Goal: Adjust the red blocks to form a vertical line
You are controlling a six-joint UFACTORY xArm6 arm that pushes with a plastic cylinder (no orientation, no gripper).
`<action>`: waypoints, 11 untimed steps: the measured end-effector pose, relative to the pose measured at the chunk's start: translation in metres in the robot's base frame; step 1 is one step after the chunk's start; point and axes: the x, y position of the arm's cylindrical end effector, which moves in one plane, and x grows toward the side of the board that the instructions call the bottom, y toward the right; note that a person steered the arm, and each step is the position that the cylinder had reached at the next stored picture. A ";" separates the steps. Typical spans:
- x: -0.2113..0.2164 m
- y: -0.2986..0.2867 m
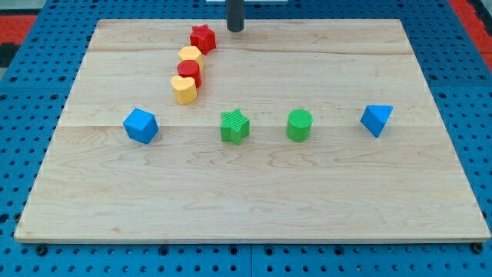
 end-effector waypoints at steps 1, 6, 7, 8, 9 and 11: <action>-0.001 -0.021; 0.041 -0.027; 0.025 -0.016; 0.022 -0.013; 0.033 0.023; 0.092 0.040</action>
